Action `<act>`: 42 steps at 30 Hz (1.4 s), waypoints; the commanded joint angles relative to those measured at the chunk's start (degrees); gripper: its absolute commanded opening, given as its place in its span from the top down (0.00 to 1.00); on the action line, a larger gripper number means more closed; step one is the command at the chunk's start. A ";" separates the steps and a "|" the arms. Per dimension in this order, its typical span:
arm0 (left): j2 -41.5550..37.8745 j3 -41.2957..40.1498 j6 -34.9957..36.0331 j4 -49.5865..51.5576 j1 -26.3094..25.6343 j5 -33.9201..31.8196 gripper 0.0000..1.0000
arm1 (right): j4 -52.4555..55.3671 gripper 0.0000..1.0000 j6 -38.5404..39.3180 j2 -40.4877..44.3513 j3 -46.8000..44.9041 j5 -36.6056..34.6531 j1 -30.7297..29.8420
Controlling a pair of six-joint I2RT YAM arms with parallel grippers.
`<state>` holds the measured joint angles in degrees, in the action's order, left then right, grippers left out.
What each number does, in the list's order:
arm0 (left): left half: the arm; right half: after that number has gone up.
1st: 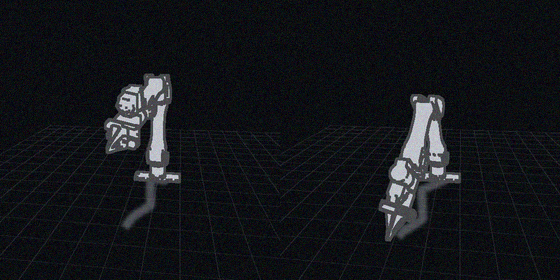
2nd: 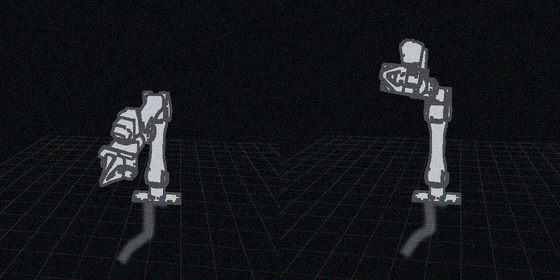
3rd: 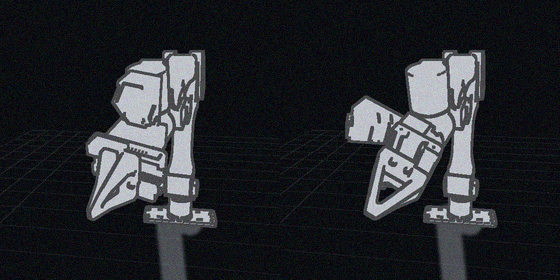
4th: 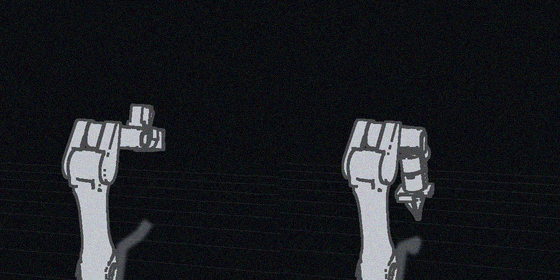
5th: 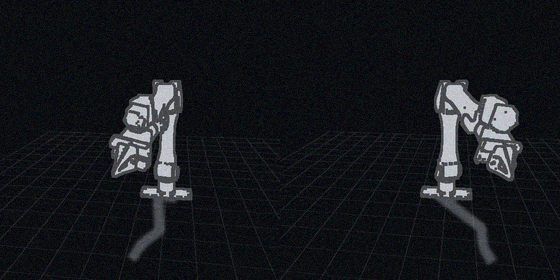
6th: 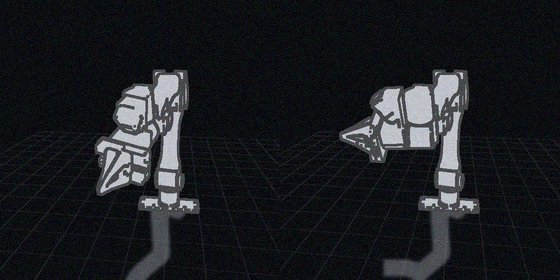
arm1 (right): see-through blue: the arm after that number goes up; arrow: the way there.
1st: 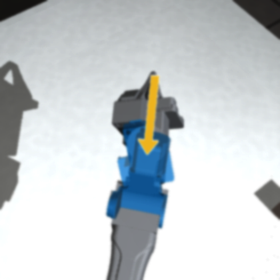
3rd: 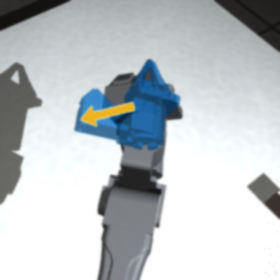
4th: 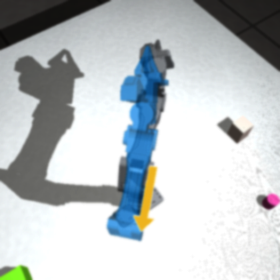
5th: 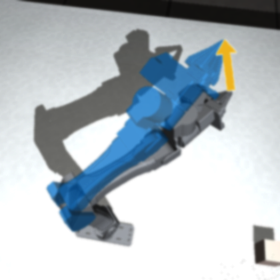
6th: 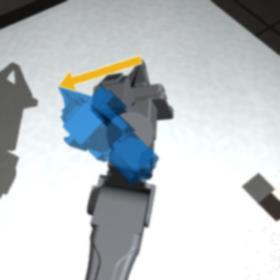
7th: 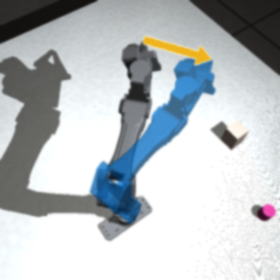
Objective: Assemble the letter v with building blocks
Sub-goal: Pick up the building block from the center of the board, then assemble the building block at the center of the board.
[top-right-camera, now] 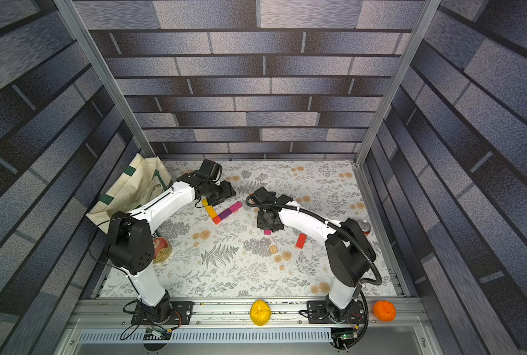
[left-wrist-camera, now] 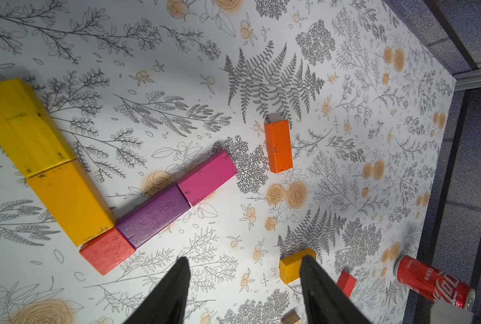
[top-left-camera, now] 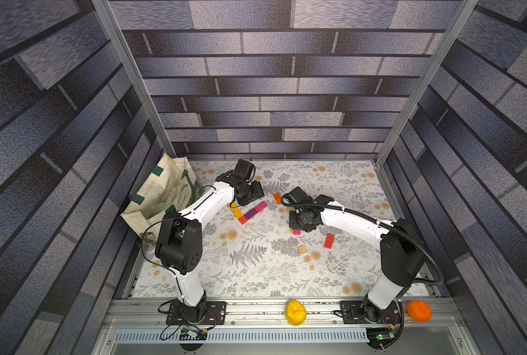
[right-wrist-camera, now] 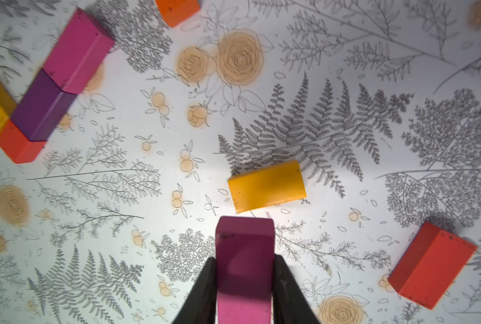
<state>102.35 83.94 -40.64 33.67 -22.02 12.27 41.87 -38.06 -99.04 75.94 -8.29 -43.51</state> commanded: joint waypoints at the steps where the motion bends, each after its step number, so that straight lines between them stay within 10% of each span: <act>1: -0.88 0.32 1.33 1.09 0.54 0.31 0.35 | 3.28 0.80 6.55 -3.19 5.25 1.84 -0.13; 42: -8.34 -7.30 0.42 2.43 4.71 -3.76 0.35 | 9.90 0.78 30.68 -32.29 33.23 5.20 7.63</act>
<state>96.36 77.43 -40.64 34.28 -17.63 9.85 49.56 -7.99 -129.78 107.04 -1.26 -36.45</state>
